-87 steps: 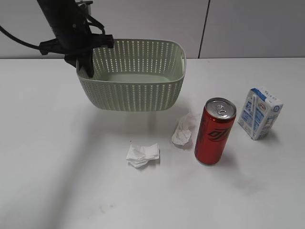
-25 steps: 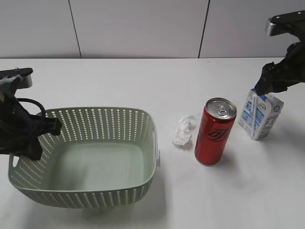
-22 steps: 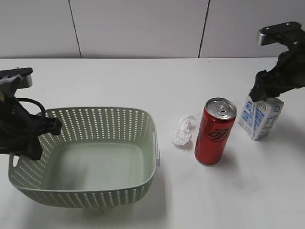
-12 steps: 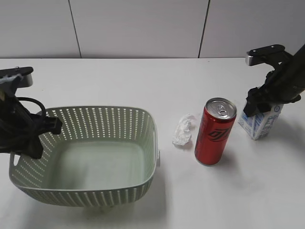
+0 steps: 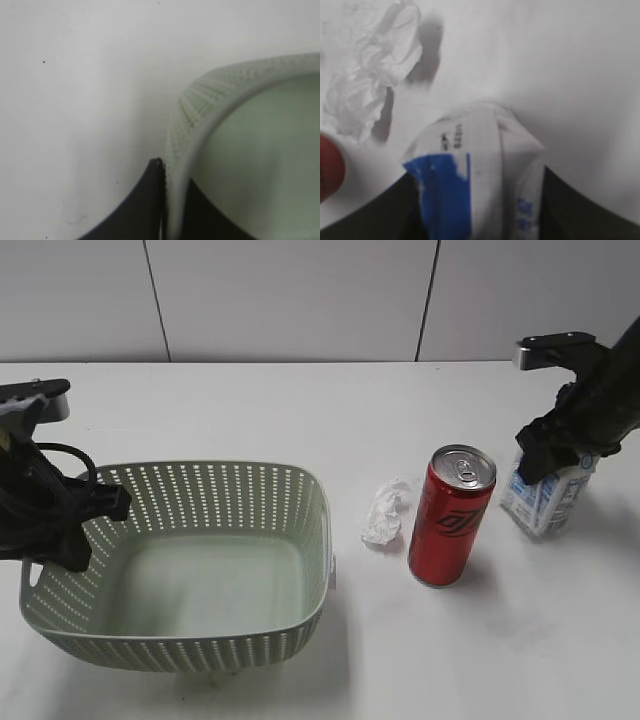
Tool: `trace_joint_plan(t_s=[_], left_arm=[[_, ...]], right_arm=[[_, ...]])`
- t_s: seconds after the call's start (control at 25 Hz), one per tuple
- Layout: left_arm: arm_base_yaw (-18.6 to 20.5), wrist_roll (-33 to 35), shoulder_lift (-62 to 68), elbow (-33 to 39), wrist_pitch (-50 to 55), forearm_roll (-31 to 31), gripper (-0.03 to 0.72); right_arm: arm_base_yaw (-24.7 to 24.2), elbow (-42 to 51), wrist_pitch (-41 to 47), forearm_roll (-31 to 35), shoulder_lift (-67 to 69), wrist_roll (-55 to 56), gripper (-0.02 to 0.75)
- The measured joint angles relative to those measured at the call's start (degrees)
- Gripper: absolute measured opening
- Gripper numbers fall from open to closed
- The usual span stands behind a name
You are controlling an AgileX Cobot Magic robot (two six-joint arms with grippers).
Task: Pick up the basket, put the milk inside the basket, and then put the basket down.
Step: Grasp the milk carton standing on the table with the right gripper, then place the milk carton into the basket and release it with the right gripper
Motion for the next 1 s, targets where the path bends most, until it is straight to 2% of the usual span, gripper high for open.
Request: trace_joint_plan(t_s=[0.24, 0.56, 0.68, 1.0], left_arm=[[0.0, 0.21, 0.0, 0.0, 0.0, 0.0, 0.005], [0.0, 1.65, 0.0, 0.0, -0.17, -0.05, 0.005], [0.0, 2.03, 0.0, 0.0, -0.17, -0.05, 0.005], [0.0, 2.16, 0.0, 0.0, -0.17, -0.16, 0.005]], right_arm=[[0.0, -9.34, 13.5, 0.0, -1.07, 2.63, 0.328], [1.53, -12.25, 16.94, -4.24, -16.74, 7.68, 0.328], [6.8, -12.25, 18.13, -6.91, -22.09, 9.77, 0.328], [29.96, -12.25, 16.98, -7.98, -25.97, 15.33, 0.328]])
